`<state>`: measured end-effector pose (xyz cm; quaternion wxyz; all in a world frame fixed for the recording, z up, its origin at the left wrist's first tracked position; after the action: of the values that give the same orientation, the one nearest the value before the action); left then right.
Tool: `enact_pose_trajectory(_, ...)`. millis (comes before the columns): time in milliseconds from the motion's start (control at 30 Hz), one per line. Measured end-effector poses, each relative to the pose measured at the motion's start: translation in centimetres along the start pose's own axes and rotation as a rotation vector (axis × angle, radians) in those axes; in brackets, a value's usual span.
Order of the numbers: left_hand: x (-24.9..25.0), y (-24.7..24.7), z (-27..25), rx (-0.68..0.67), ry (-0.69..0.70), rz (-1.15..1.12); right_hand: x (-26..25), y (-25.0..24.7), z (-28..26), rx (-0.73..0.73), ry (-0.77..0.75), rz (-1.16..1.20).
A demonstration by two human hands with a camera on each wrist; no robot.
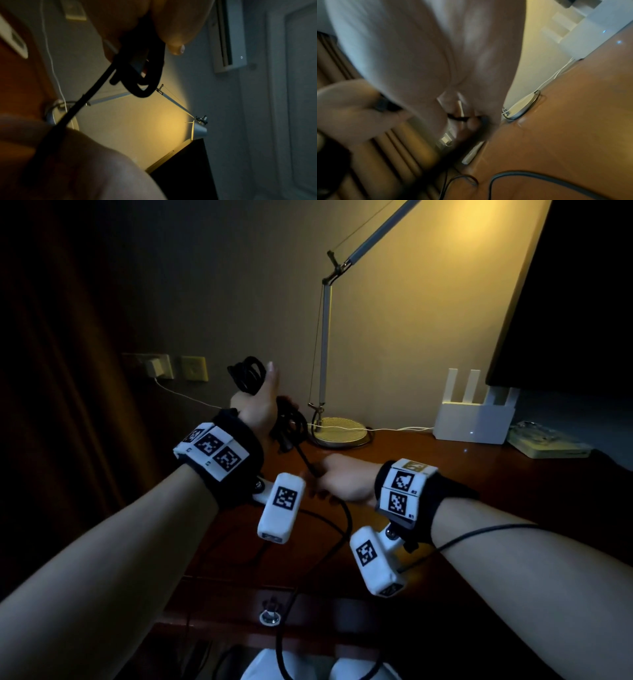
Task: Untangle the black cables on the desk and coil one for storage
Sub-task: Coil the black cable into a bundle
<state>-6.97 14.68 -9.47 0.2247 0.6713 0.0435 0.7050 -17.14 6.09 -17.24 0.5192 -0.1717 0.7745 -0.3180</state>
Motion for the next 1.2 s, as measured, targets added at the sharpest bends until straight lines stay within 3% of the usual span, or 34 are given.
enact_pose_trajectory(133,0.9,-1.2,2.0,-0.027,0.191,0.228,0.6,-0.4,-0.2,-0.053,0.019,-0.194)
enact_pose_trajectory(300,0.8,-1.7,2.3,-0.147,0.284,0.468,0.3,-0.2,-0.4,-0.035,0.045,0.075)
enact_pose_trajectory(500,0.7,-0.4,0.8,-0.391,0.351,0.756,-2.4,-2.1,-1.5,0.105,-0.172,-0.143)
enact_pose_trajectory(600,-0.5,0.3,0.5,-0.542,0.292,0.945,-3.6,-3.2,-2.3,0.217,-0.301,-0.153)
enact_pose_trajectory(733,-0.8,0.5,-0.5,-0.680,0.283,0.831,-4.1,-3.6,-2.6,0.291,-0.356,-0.099)
enact_pose_trajectory(867,-1.1,0.8,-2.4,-0.895,0.206,0.780,-3.4,-4.4,-2.2,0.367,-0.284,0.030)
enact_pose_trajectory(1000,-1.6,1.1,-2.0,-0.857,0.184,0.909,-2.8,-4.8,-1.9,0.471,-0.246,0.103)
enact_pose_trajectory(1200,-1.2,1.7,-1.2,-0.630,0.406,1.260,-2.3,-5.0,-1.9,0.473,-0.204,0.133)
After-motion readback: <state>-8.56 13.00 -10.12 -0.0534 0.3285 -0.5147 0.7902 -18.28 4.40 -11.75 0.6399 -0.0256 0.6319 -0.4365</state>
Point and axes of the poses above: each hand's wrist, its own z-axis towards the middle knuckle, its own y-axis out of the palm, x = y × z, the point moved 6 cm from there along z, towards the middle knuckle, and after that the axes turned 5 degrees about -z, right-handed, at the moved point
